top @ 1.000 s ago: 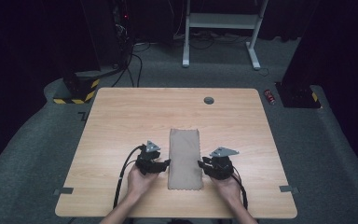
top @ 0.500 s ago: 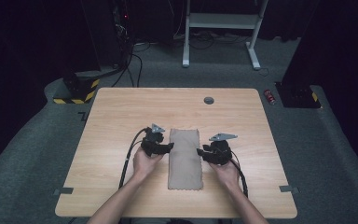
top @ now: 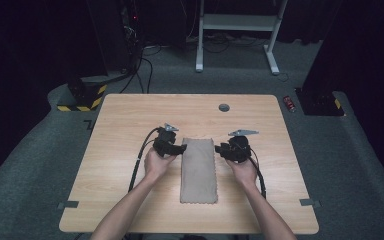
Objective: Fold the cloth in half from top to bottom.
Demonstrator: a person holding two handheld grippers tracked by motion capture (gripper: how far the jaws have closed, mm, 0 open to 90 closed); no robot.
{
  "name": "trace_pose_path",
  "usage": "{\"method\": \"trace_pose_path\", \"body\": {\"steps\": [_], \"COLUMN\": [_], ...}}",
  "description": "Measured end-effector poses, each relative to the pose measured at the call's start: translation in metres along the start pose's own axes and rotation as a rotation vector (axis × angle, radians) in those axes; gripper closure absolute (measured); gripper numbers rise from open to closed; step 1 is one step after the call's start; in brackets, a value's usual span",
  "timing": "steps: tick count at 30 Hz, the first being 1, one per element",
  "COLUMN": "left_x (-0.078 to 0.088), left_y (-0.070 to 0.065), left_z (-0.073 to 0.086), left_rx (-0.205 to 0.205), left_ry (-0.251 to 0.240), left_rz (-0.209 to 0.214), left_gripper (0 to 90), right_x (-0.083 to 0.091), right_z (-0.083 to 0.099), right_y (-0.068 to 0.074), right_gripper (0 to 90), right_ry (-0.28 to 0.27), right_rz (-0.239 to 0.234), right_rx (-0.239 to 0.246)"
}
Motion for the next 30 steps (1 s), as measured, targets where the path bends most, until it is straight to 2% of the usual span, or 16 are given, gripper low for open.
{"method": "trace_pose_path", "body": {"steps": [2, 4, 5, 7, 10, 12, 15, 19, 21, 27, 28, 30], "left_x": [-0.007, -0.014, -0.016, -0.021, -0.028, -0.031, -0.035, -0.04, -0.042, -0.045, -0.045, -0.045], "left_y": [0.001, 0.004, 0.004, 0.005, 0.006, 0.007, 0.008, 0.011, 0.011, 0.012, 0.011, 0.009], "left_z": [-0.003, -0.005, -0.005, -0.005, -0.006, -0.007, -0.009, -0.009, -0.008, -0.009, -0.008, -0.007], "left_rx": [0.012, 0.023, 0.039, 0.048, 0.051, 0.06, 0.073, 0.091, 0.103, 0.102, 0.098, 0.045], "left_ry": [0.019, 0.012, 0.011, 0.02, 0.028, 0.033, 0.039, 0.047, 0.048, 0.043, 0.043, 0.041], "left_rz": [-0.006, -0.021, -0.017, -0.018, -0.03, -0.033, -0.042, -0.055, -0.054, -0.059, -0.059, -0.09], "left_gripper": [42.3, 43.3, 43.4, 43.2, 43.1, 43.2, 43.8, 45.1, 46.0, 48.4, 49.0, 50.1], "right_x": [-0.005, -0.009, -0.012, -0.017, -0.021, -0.025, -0.032, -0.044, -0.049, -0.061, -0.062, -0.063], "right_z": [-0.005, -0.004, -0.002, -0.002, -0.01, -0.013, -0.019, -0.021, -0.022, -0.013, -0.014, -0.014], "right_y": [-0.007, -0.013, -0.015, -0.02, -0.024, -0.025, -0.028, -0.031, -0.033, -0.039, -0.04, -0.04], "right_gripper": [68.2, 68.5, 68.8, 69.4, 70.1, 70.2, 69.9, 67.6, 66.3, 64.7, 64.7, 65.7], "right_ry": [-0.012, -0.007, 0.019, 0.036, 0.021, 0.036, 0.026, 0.047, 0.047, 0.077, 0.066, 0.07], "right_rz": [0.009, 0.021, 0.022, 0.038, 0.058, 0.055, 0.073, 0.09, 0.102, 0.137, 0.14, 0.148], "right_rx": [-0.014, -0.017, -0.031, -0.036, -0.031, -0.047, -0.043, -0.059, -0.046, -0.062, -0.064, -0.044]}}
Point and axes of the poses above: each handheld gripper's, and its own axes: x roughly backward along the jaws, z roughly out of its underside, y roughly to its left, the point moved 10 cm from there along -x, roughly forward along the jaws, and after that the axes turned 11 degrees about -z, right-handed, at the moved point
